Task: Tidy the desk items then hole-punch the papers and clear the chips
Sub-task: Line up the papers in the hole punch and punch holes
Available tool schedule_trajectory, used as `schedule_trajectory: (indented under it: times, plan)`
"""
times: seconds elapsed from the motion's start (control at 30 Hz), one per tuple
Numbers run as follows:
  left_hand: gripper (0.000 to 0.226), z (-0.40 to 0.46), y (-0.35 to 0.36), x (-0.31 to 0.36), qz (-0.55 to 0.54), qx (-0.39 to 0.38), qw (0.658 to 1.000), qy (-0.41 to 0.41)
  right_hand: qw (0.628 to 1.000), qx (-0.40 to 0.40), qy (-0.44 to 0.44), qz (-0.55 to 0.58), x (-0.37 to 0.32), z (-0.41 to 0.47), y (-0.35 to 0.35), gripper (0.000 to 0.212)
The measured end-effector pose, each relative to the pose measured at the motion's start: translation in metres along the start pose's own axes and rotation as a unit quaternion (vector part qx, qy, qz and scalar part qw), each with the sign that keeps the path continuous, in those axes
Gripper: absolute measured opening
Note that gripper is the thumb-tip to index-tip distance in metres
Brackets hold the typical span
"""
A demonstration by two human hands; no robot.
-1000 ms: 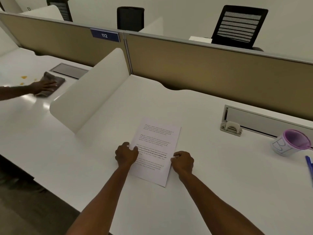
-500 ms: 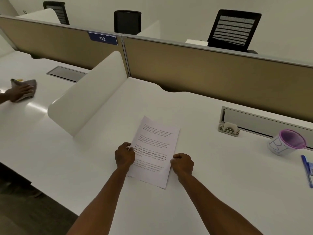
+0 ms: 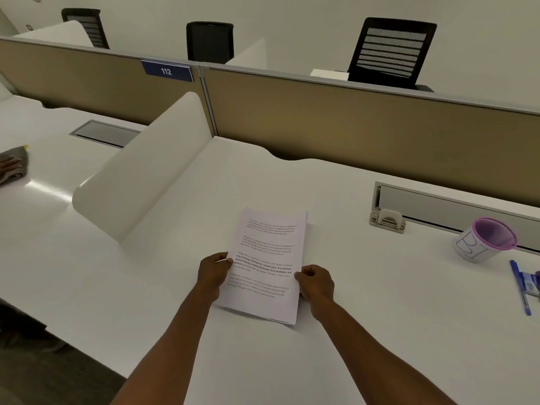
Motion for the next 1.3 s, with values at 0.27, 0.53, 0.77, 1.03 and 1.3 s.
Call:
schedule_trajectory:
  times: [0.27, 0.53, 0.77, 1.03, 1.3]
  plan:
    - [0.019, -0.002, 0.016, -0.003, 0.131, 0.005, 0.991, 0.027, 0.997, -0.029, 0.005, 0.070, 0.016, 0.003, -0.021, 0.019]
    - [0.024, -0.019, 0.045, 0.011, 0.128, 0.016, 0.990, 0.052, 0.991, -0.035, 0.018, 0.125, 0.025, 0.000, -0.046, 0.025]
    - [0.024, -0.023, 0.067, 0.021, 0.137, 0.001, 0.987, 0.089, 0.992, -0.031, 0.020, 0.120, 0.032, 0.006, -0.068, 0.020]
    - [0.021, -0.024, 0.088, 0.039, 0.126, -0.118, 0.973, 0.150, 0.988, 0.042, 0.016, 0.149, 0.031, 0.007, -0.140, 0.021]
    - [0.019, -0.032, 0.135, 0.075, 0.185, -0.216, 0.940, 0.189, 0.962, 0.166, -0.168, -0.139, -0.038, 0.047, -0.232, 0.056]
Point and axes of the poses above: each hand's wrist, its own z-axis towards the middle knuckle, its own y-axis out of the palm, x = y × z, the point moved 3 cm from there along z, towards the middle knuckle, and after that the axes turned 2 degrees about z, right-handed, at the moved point
